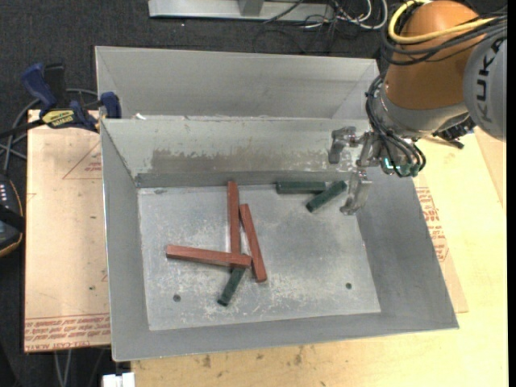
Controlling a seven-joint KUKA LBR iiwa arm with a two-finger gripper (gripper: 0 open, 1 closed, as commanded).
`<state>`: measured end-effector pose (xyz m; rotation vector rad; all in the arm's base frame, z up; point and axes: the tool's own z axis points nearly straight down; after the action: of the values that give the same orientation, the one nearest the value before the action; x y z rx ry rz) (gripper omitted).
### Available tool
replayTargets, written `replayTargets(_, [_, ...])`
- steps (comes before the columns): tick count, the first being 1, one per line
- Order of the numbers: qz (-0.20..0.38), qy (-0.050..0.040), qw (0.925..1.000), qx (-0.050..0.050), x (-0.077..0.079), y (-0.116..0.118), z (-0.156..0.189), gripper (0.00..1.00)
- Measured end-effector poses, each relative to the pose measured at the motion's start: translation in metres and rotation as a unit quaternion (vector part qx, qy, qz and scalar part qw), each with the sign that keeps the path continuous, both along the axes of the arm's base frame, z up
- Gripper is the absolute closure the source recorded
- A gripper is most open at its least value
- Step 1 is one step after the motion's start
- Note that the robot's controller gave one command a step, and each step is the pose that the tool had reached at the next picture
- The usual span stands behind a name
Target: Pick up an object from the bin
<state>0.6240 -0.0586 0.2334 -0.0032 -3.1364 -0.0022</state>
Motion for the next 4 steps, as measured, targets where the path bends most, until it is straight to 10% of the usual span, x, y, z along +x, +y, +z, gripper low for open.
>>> replayTargets(2, [-0.121, -0.0015, 0.9927, 0.000, 0.024, -0.040, -0.126, 0.00])
replayTargets(4, [-0.230, -0.0027, 0.9733, -0.001, 0.032, 0.002, -0.157, 0.00])
